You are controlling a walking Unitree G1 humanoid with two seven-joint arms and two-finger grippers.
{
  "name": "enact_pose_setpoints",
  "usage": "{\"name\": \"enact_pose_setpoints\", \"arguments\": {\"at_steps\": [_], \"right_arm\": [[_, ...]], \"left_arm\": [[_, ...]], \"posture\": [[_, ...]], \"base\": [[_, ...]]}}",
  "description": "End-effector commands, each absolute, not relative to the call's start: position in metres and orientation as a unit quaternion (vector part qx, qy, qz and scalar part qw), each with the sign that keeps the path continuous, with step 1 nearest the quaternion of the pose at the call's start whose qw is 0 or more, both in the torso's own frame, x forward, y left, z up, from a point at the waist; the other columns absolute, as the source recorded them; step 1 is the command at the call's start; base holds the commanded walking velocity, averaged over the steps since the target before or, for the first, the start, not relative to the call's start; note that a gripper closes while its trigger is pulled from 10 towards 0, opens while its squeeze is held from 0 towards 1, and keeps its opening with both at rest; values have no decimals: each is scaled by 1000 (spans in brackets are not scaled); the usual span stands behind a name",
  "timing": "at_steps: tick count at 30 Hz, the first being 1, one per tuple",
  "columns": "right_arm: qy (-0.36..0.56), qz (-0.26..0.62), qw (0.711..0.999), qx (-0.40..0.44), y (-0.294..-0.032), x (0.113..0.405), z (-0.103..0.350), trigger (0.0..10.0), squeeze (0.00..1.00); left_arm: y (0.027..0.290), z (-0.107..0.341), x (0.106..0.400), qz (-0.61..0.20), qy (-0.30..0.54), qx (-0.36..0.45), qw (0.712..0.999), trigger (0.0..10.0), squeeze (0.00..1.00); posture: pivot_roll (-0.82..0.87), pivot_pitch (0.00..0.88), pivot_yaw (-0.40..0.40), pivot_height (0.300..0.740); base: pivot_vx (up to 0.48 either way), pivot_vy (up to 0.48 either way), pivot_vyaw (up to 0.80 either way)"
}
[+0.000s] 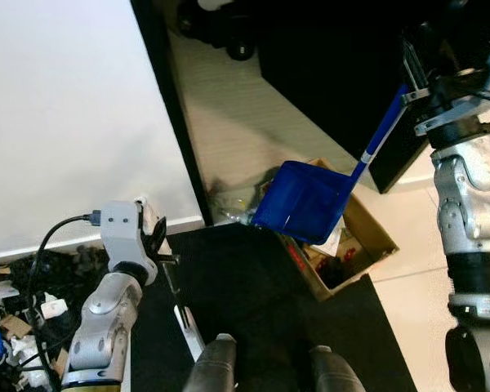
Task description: Sweep floor
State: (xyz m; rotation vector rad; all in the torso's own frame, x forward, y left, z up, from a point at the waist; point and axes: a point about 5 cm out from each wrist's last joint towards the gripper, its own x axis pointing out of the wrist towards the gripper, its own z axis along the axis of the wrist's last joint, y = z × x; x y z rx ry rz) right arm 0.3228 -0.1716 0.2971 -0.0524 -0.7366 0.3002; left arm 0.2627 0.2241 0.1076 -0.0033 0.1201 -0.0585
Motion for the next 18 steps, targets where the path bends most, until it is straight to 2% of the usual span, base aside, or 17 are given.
{"name": "enact_pose_setpoints", "arguments": {"at_steps": [1, 2, 3, 11, 12, 14, 15, 16, 18], "right_arm": [[-370, 173, 913, -5, -158, 315, 303, 10000, 0], [-356, 216, 909, 0, -135, 306, 294, 10000, 0], [-346, 233, 909, 3, -125, 303, 288, 10000, 0], [-298, 274, 914, 17, -98, 294, 260, 10000, 0], [-266, 276, 923, 17, -92, 295, 239, 10000, 0], [-253, 274, 928, 17, -90, 297, 229, 10000, 0], [-230, 264, 936, -2, -88, 299, 209, 10000, 0], [-230, 264, 936, -2, -88, 299, 209, 10000, 0], [-211, 244, 946, -7, -89, 301, 194, 10000, 0]], "left_arm": [[233, 105, 261, -16, 74, 17, 997, 10000, 0], [244, 106, 261, 3, 75, 27, 997, 10000, 0], [251, 107, 261, 17, 73, 28, 997, 10000, 0], [277, 116, 258, 52, 61, 40, 996, 10000, 0], [281, 119, 256, 55, 57, 44, 996, 10000, 0], [280, 119, 254, 52, 57, 44, 996, 10000, 0], [269, 116, 252, 38, 58, 35, 997, 10000, 0], [269, 116, 252, 38, 58, 35, 997, 10000, 0], [251, 113, 251, 14, 57, 20, 998, 10000, 0]], "posture": [[183, 162, 28, 740], [190, 162, 24, 740], [193, 159, 24, 740], [223, 168, 3, 740], [235, 164, -12, 740], [236, 162, -13, 740], [243, 162, -17, 740], [243, 162, -17, 740], [247, 165, -18, 740]], "base": [[0, 0, 0], [0, 0, 0], [0, 0, 0], [0, 0, 0], [0, 0, 0], [0, 0, 0], [0, 0, 0], [0, 0, 0], [0, 0, 0]]}}
